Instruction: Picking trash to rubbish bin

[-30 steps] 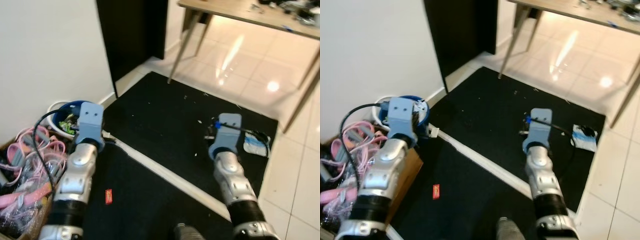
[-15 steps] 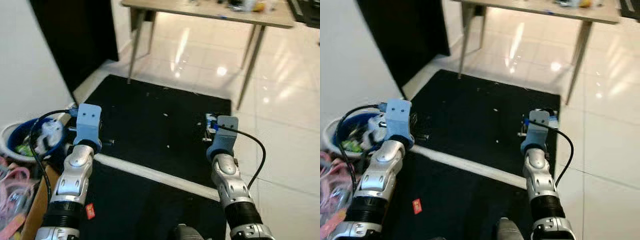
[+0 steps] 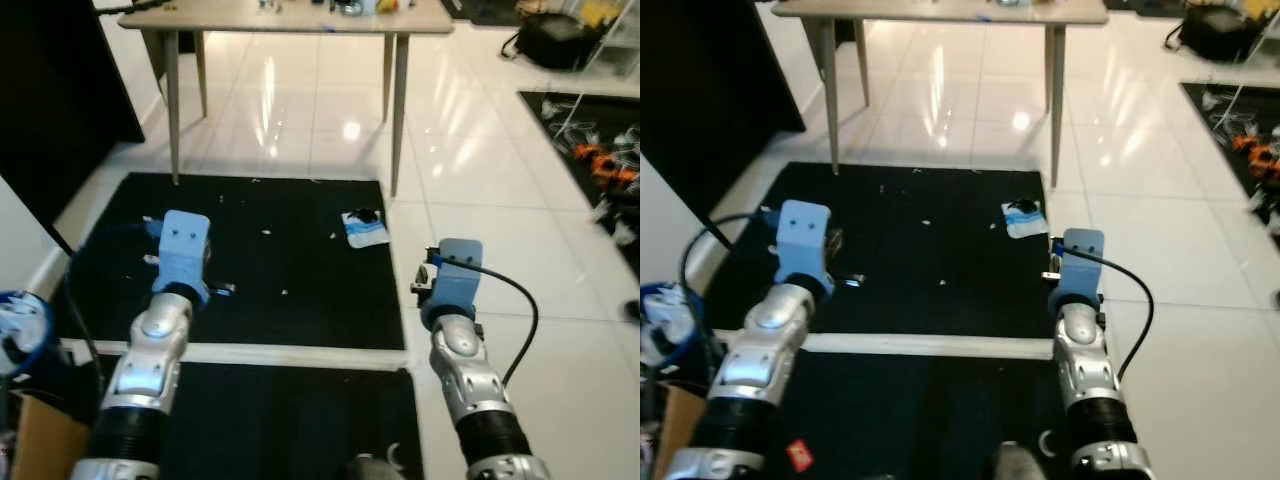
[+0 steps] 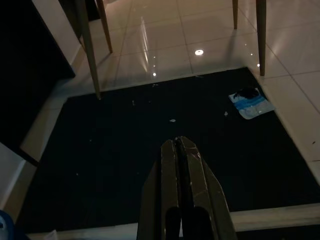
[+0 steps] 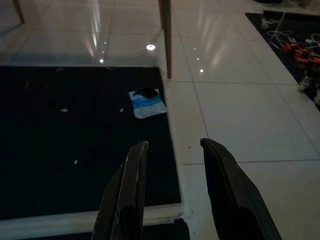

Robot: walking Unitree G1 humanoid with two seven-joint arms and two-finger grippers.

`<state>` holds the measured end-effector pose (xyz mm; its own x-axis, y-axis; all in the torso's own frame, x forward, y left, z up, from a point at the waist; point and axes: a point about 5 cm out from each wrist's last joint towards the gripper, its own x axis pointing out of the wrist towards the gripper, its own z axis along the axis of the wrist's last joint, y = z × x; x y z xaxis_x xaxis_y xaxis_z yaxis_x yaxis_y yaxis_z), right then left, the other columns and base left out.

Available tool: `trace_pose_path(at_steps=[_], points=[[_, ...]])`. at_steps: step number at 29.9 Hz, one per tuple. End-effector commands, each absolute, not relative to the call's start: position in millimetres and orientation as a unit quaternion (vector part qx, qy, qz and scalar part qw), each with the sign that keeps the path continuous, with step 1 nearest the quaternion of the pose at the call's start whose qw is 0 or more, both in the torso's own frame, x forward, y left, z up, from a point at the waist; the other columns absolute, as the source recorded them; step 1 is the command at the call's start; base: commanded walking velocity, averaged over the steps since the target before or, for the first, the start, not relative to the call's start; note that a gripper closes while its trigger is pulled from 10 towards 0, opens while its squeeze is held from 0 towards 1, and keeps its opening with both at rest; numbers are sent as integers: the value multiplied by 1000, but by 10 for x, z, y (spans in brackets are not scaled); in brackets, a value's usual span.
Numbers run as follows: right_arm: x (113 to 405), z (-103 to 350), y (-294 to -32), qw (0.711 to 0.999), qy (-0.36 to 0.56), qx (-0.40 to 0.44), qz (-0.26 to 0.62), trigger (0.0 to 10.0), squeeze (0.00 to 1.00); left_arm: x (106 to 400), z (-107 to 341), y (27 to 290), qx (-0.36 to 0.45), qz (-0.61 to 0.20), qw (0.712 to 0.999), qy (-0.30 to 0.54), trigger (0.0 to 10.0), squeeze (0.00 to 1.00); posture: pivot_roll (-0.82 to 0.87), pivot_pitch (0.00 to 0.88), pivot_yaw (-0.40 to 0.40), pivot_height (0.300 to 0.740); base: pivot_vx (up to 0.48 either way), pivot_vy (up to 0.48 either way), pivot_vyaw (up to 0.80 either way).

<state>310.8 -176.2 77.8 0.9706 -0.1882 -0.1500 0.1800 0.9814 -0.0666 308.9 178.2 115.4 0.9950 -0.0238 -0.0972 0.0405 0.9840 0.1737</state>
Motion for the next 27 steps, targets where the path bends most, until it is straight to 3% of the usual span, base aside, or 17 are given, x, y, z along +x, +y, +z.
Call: trace_pose_path(at_steps=[1, 27], points=[[3098, 746, -1724, 992, 84, -25, -89, 10000, 0, 3071, 1131, 1793, 85, -17, 995, 51, 10000, 0, 62, 51, 32, 740, 0, 0, 0], [3116, 747, -1736, 992, 88, -23, -88, 10000, 0, 3067, 1148, 1790, 84, -24, 995, 43, 10000, 0, 58, 52, 24, 740, 294, 0, 0]])
